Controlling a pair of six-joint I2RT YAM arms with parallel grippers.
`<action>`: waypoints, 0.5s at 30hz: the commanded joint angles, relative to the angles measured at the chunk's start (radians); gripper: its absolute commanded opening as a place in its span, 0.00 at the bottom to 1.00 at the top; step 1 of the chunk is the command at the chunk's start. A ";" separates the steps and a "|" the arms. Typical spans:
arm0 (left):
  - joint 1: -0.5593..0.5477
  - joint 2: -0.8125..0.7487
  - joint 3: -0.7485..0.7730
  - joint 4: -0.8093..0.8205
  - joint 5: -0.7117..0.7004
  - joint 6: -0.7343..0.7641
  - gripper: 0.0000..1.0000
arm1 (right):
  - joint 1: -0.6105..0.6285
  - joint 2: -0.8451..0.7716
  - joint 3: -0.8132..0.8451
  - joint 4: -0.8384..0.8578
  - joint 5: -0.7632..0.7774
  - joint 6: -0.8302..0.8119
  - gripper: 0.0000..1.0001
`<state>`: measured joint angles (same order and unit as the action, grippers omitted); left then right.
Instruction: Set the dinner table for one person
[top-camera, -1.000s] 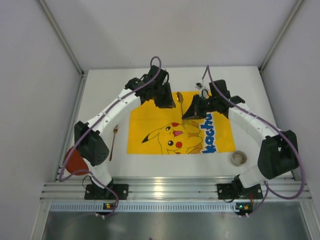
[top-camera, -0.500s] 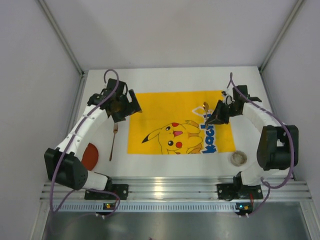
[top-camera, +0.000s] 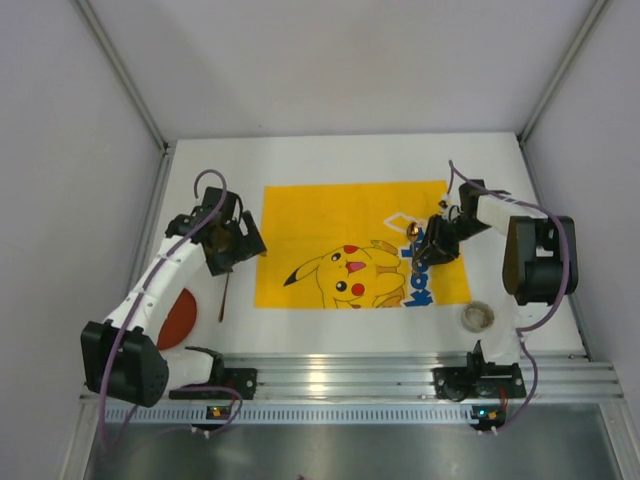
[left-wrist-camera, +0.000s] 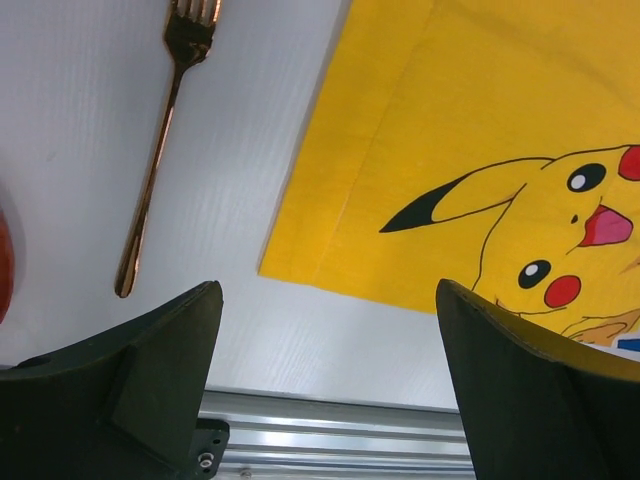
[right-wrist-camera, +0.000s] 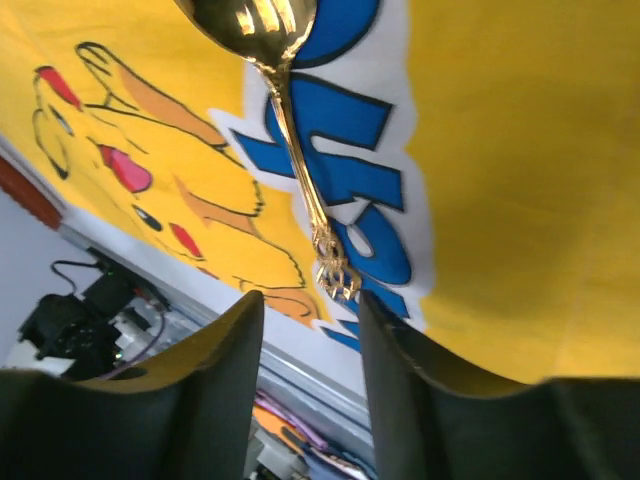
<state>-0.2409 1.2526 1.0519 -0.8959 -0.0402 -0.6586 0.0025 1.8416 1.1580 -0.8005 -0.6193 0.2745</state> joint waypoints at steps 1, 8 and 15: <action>0.029 0.019 -0.013 -0.035 -0.059 0.017 0.93 | -0.045 -0.039 0.019 -0.066 0.104 -0.028 0.46; 0.132 0.088 -0.026 -0.055 -0.112 0.121 0.92 | -0.058 -0.090 0.051 -0.130 0.187 -0.024 0.86; 0.161 0.194 -0.041 0.032 -0.191 0.217 0.85 | -0.055 -0.174 0.085 -0.164 0.168 -0.009 0.88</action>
<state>-0.0887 1.4075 1.0191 -0.9176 -0.1829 -0.5133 -0.0486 1.7470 1.1915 -0.9169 -0.4557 0.2584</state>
